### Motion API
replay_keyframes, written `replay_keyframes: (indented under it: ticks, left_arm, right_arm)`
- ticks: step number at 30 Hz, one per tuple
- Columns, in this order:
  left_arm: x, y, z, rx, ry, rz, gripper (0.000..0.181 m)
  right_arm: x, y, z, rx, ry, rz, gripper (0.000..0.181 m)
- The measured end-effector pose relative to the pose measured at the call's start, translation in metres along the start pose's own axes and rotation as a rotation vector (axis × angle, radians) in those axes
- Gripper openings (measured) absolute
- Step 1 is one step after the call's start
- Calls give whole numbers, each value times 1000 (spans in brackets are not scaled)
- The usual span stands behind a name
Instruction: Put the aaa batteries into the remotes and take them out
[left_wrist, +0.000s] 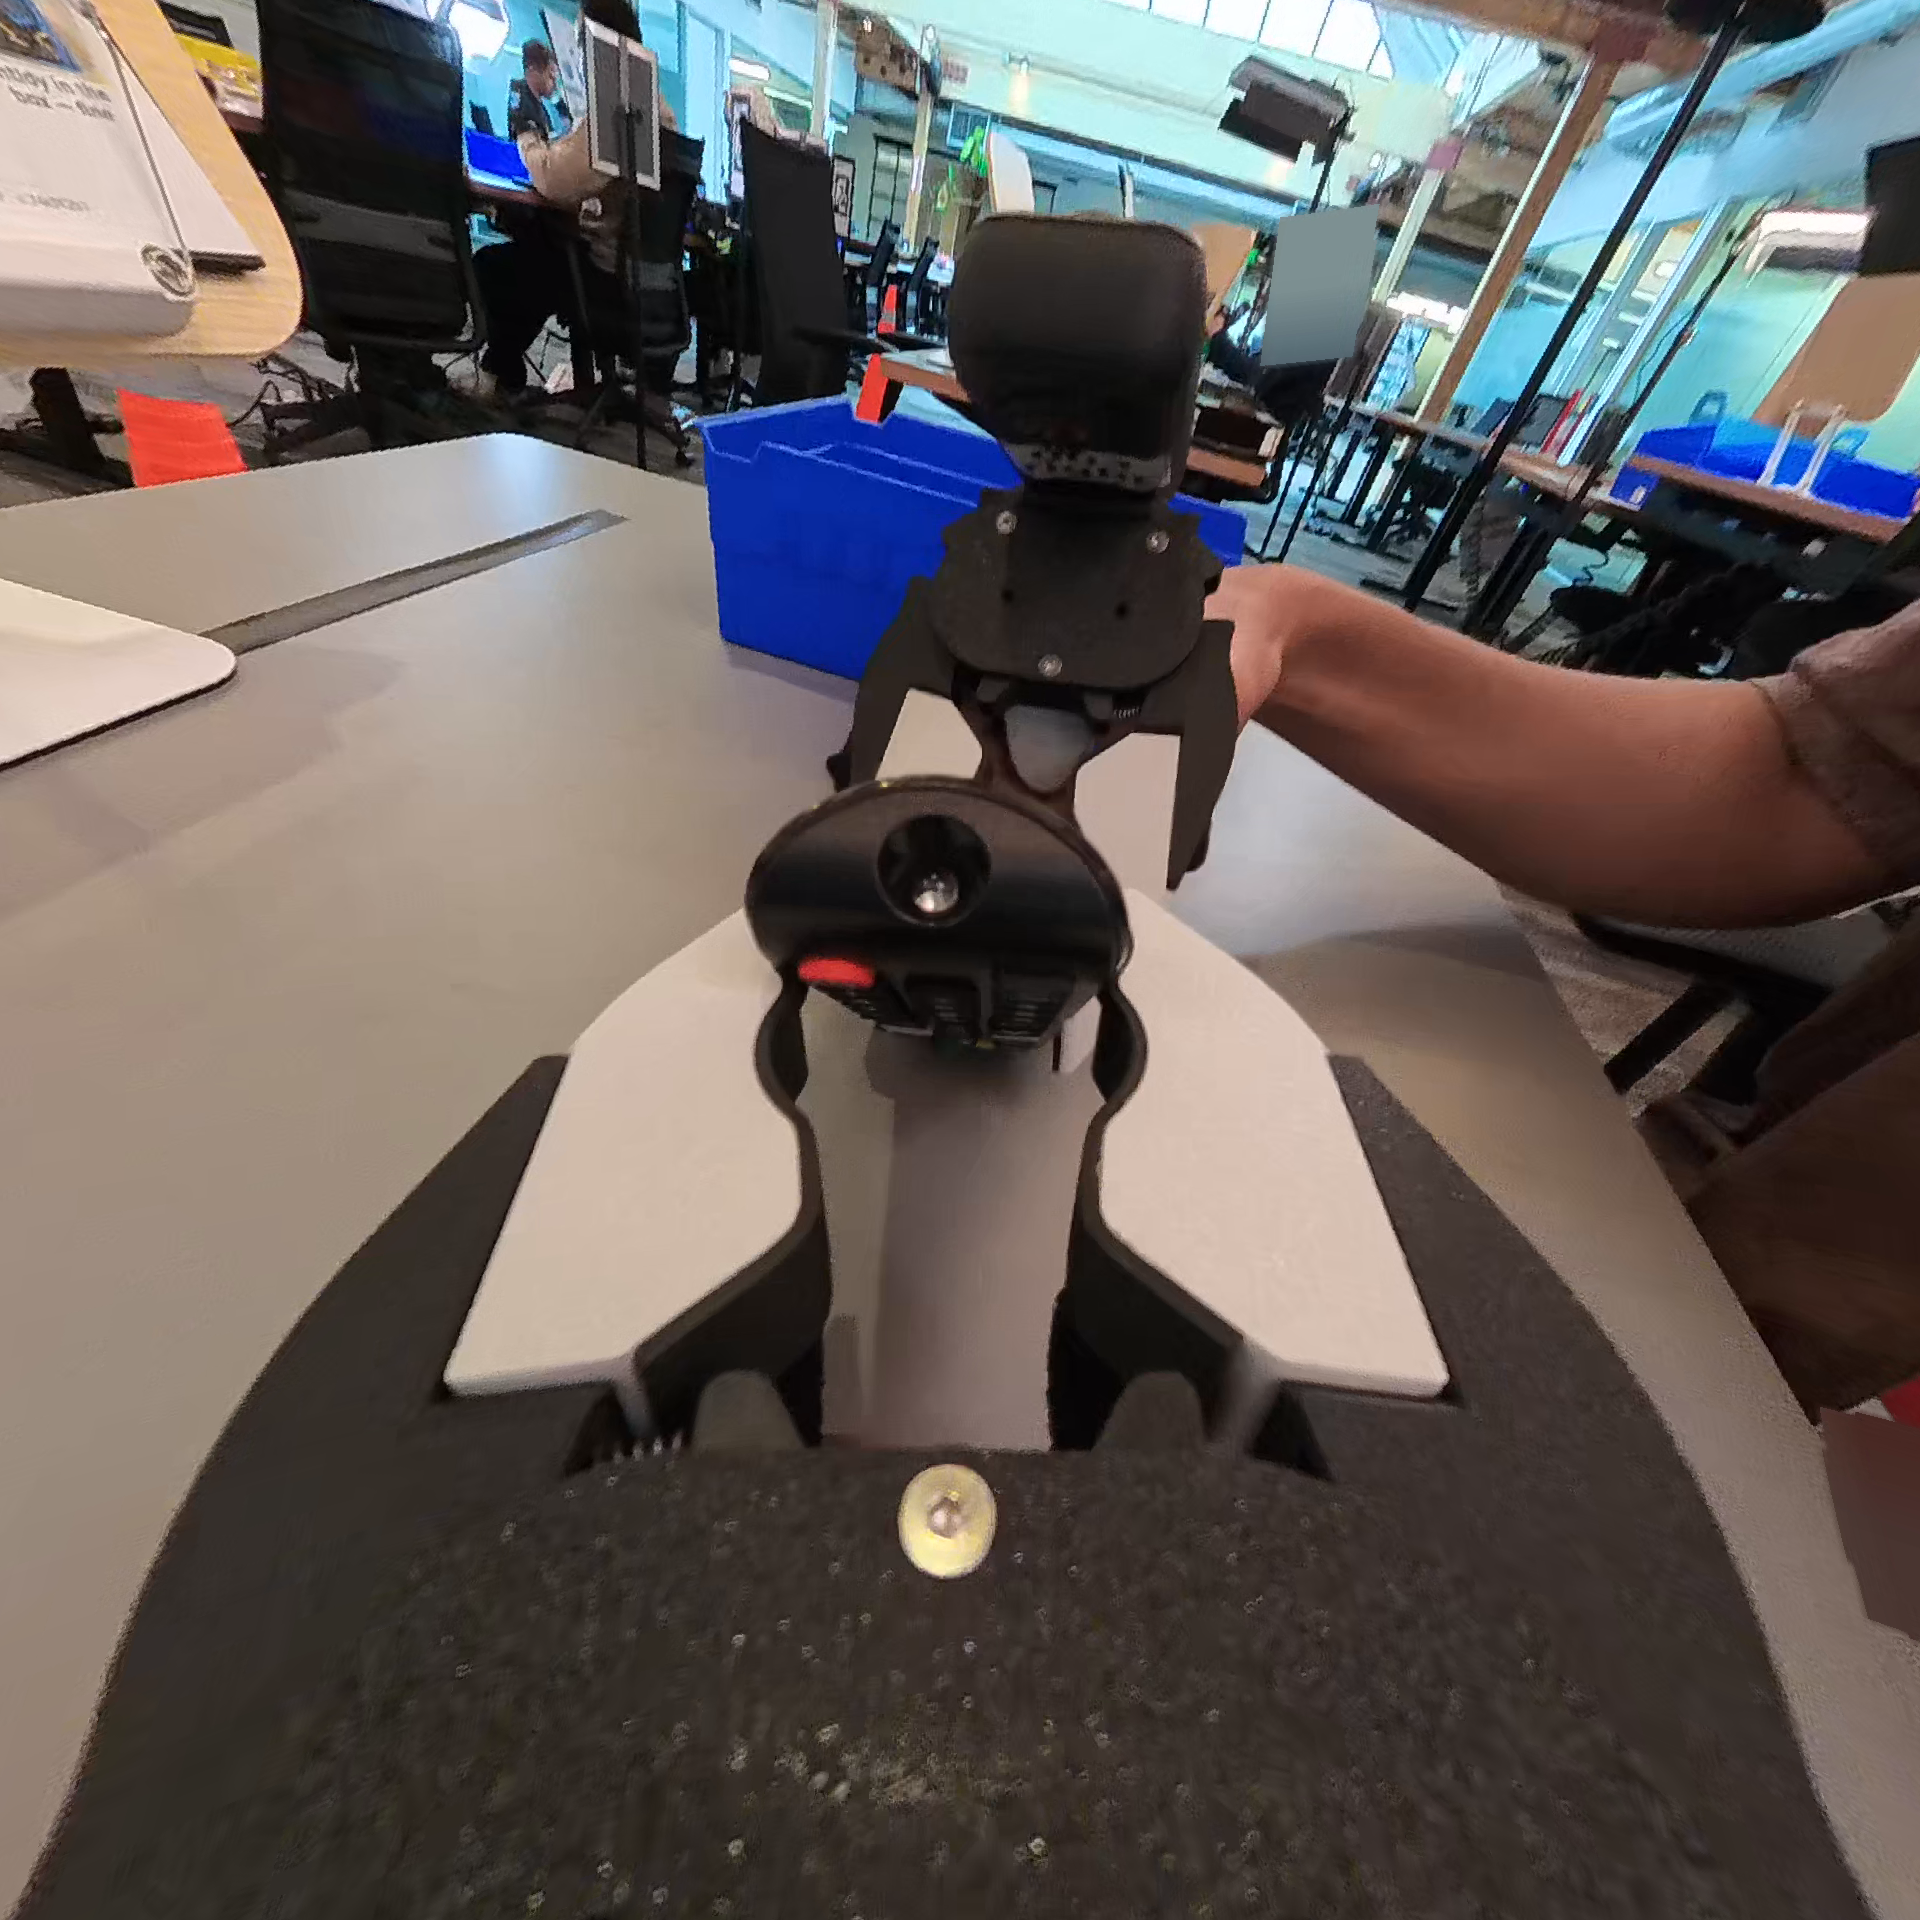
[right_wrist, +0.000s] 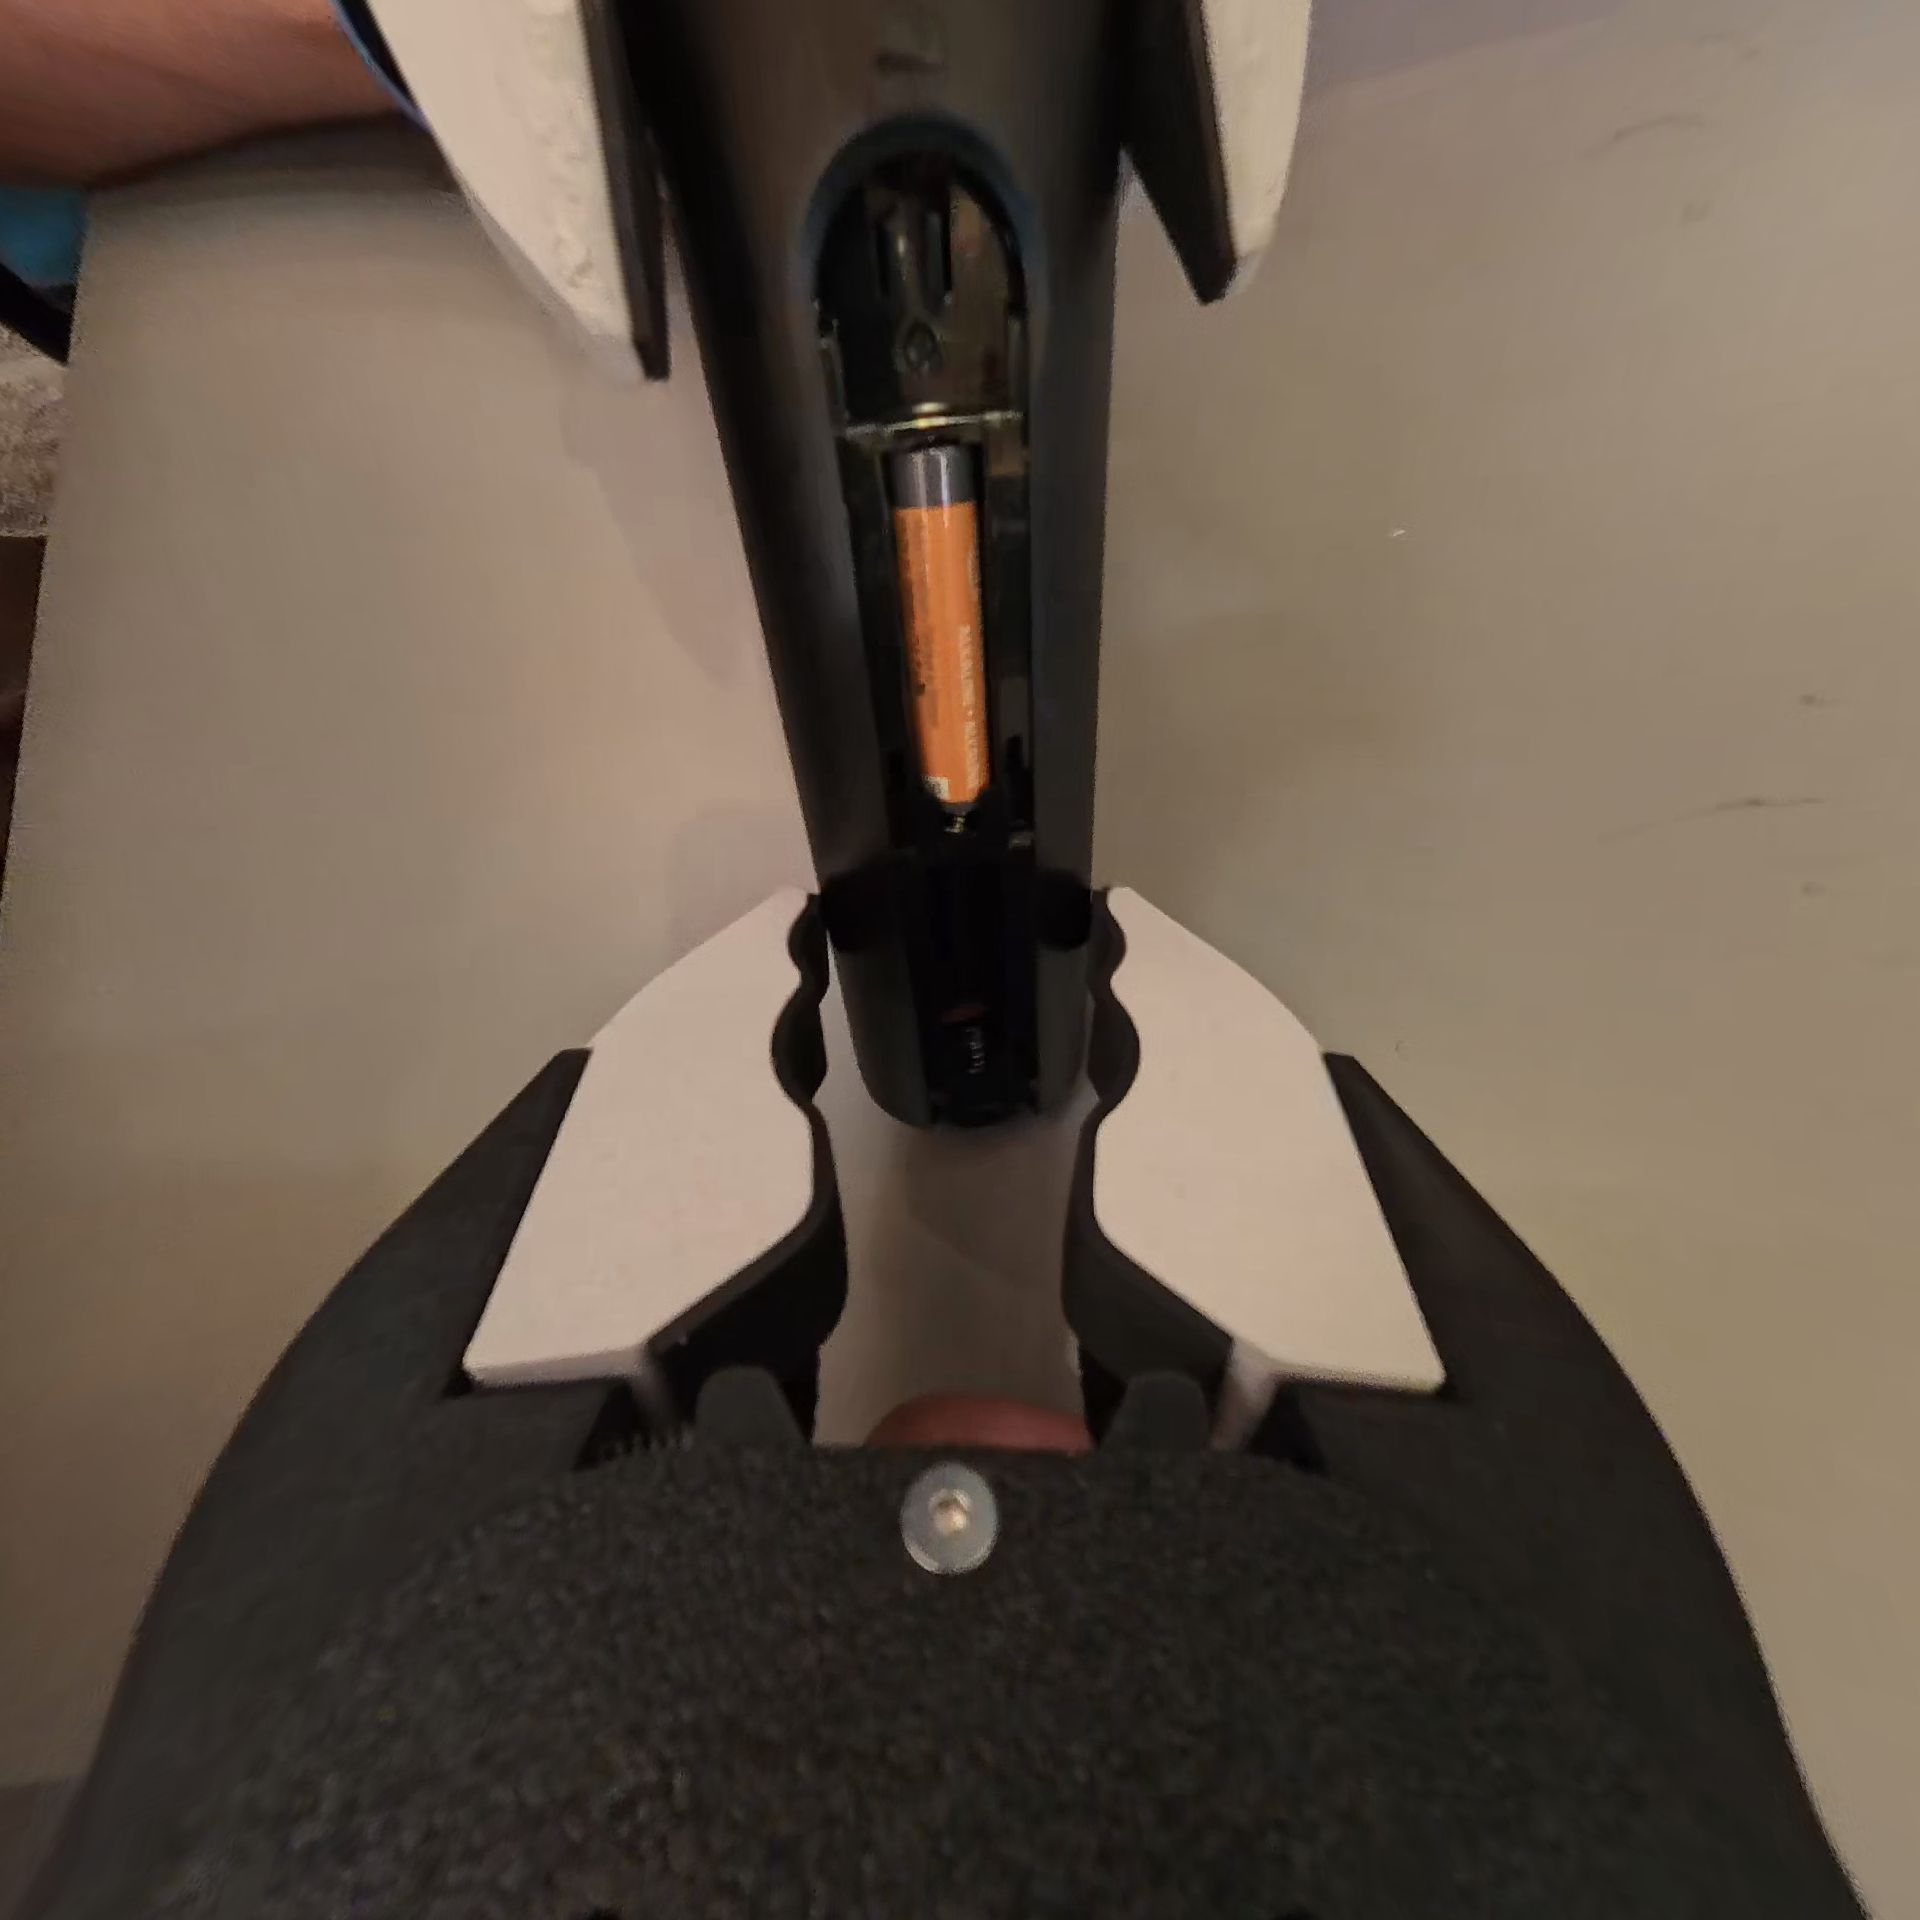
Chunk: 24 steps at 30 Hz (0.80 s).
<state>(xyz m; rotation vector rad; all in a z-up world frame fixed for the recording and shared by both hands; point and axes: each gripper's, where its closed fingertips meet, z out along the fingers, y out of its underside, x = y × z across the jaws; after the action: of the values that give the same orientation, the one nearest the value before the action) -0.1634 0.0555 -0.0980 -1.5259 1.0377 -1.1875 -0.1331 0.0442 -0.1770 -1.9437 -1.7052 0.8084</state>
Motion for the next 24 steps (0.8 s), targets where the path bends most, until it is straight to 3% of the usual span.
replay_keyframes:
  ticks: [2,5,8,10,13,15,24]
  left_arm:
    - [1,1,1,-5,-3,13,53]
    - [1,0,0,-3,3,7,53]
    - [-1,0,0,1,8,-15,53]
    - [-3,0,0,1,12,-34,53]
    - [-3,-1,0,2,16,-40,53]
    - [-3,0,0,0,16,-39,53]
    - [-1,1,1,-11,22,-33,53]
  right_arm:
    - [2,3,-9,9,36,41,54]
    - [10,13,-47,51,200,149,59]
    - [13,46,-88,18,414,313,54]
    - [6,70,-99,-28,523,414,51]
    - [-10,94,-96,-100,626,488,51]
    - [-19,95,-89,-126,652,531,48]
    - [-12,106,-67,-15,702,550,36]
